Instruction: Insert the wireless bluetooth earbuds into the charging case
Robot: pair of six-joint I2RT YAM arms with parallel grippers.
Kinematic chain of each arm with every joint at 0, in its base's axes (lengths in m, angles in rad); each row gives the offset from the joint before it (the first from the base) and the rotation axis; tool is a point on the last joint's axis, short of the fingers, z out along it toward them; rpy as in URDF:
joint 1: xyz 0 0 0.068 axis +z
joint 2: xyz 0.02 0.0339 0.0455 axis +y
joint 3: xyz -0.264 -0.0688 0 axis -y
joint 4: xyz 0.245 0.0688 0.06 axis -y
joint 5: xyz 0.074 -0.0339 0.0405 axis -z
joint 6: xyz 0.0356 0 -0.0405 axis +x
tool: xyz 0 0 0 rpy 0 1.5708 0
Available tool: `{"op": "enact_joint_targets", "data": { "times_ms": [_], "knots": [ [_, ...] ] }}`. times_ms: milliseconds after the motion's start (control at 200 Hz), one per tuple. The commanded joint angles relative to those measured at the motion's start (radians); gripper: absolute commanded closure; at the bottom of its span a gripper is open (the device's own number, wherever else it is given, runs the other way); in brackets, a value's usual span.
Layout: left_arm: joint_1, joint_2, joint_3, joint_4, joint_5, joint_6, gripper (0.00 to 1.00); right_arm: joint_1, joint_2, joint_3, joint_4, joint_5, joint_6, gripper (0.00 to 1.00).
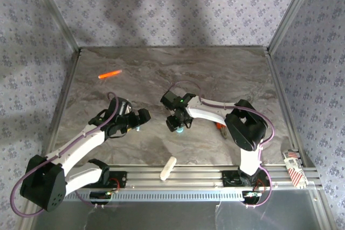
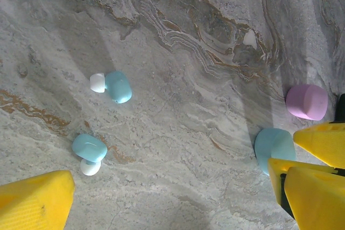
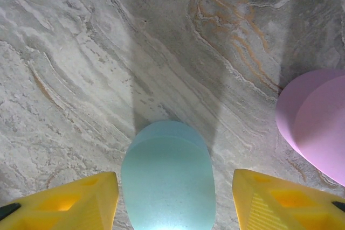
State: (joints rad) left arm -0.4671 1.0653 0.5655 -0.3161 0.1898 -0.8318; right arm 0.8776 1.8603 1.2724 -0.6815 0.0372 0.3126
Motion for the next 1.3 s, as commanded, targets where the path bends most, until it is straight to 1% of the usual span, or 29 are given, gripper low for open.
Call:
{"op": "enact_joint_targets", "data": {
  "times_ms": [0, 155, 420, 919, 1299],
  "knots": [
    [-0.005, -0.02, -0.009, 0.008, -0.01, 0.0, 0.0, 0.008, -0.017, -0.012, -0.027, 0.002, -0.014, 0.41],
    [-0.005, -0.02, -0.007, 0.008, -0.01, 0.0, 0.0, 0.008, -0.013, -0.015, -0.031, 0.003, -0.014, 0.42],
    [-0.005, -0.016, -0.004, 0.01, -0.011, 0.0, 0.0, 0.01, -0.012, -0.016, -0.033, 0.003, -0.012, 0.48],
    [-0.005, -0.013, 0.0, 0.009, -0.01, 0.002, 0.0, 0.014, 0.002, -0.012, -0.039, 0.008, -0.015, 0.47],
    [-0.008, -0.013, 0.002, 0.024, 0.002, 0.003, 0.0, 0.011, -0.001, -0.017, -0.04, 0.009, -0.006, 0.55]
  ]
}}
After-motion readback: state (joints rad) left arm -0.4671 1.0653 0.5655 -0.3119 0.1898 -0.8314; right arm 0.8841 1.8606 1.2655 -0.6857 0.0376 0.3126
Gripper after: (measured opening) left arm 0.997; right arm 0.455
